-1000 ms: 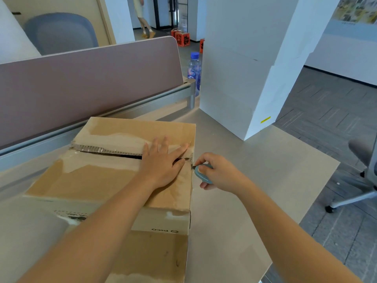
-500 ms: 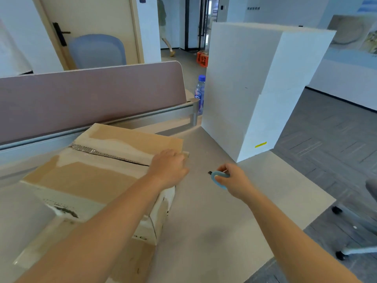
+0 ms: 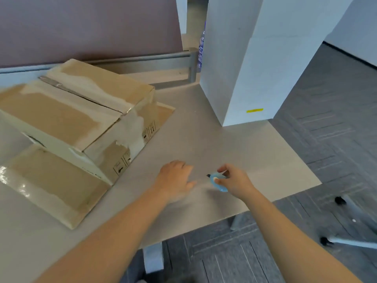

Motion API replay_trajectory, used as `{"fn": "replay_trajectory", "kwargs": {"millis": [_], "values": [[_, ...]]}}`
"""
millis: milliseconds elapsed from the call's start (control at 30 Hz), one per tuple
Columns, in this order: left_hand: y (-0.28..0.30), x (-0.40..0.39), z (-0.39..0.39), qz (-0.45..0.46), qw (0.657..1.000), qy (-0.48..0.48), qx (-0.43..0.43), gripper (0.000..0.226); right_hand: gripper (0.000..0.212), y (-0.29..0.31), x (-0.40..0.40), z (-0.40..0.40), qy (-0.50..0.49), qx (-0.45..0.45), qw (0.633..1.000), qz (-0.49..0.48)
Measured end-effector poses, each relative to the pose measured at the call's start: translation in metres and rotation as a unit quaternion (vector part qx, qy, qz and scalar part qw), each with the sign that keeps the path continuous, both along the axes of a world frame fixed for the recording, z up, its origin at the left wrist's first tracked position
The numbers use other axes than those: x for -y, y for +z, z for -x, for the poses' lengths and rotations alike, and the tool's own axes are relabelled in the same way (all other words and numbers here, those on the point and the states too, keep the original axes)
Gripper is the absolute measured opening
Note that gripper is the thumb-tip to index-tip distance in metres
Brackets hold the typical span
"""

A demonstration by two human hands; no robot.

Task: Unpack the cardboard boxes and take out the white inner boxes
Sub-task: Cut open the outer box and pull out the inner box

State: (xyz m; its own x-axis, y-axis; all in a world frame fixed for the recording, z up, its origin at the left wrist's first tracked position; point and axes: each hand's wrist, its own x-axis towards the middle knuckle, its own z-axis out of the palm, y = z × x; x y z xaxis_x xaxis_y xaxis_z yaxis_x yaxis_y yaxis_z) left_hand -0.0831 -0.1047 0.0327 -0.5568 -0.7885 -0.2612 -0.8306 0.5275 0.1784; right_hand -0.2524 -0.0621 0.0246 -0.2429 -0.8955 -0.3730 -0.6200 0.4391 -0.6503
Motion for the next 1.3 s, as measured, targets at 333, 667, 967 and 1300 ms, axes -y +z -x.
{"fn": "replay_trajectory", "kwargs": {"millis": [333, 667, 967, 1300], "values": [[-0.038, -0.024, 0.025, -0.050, 0.999, -0.013, 0.008, 0.057, 0.023, -0.032, -0.030, 0.022, 0.032, -0.080, 0.996, -0.039], [-0.011, -0.011, 0.011, -0.018, 0.999, 0.025, 0.029, 0.056, 0.046, -0.004, -0.012, 0.011, 0.136, -0.220, 0.966, 0.010], [0.062, 0.021, -0.046, 0.067, 0.990, 0.121, 0.032, 0.059, 0.052, 0.057, 0.047, -0.042, 0.272, -0.307, 0.909, 0.076], [0.088, 0.057, -0.130, 0.096, 0.952, 0.283, 0.062, 0.072, 0.049, 0.103, 0.115, -0.128, 0.335, -0.256, 0.895, 0.147]]}}
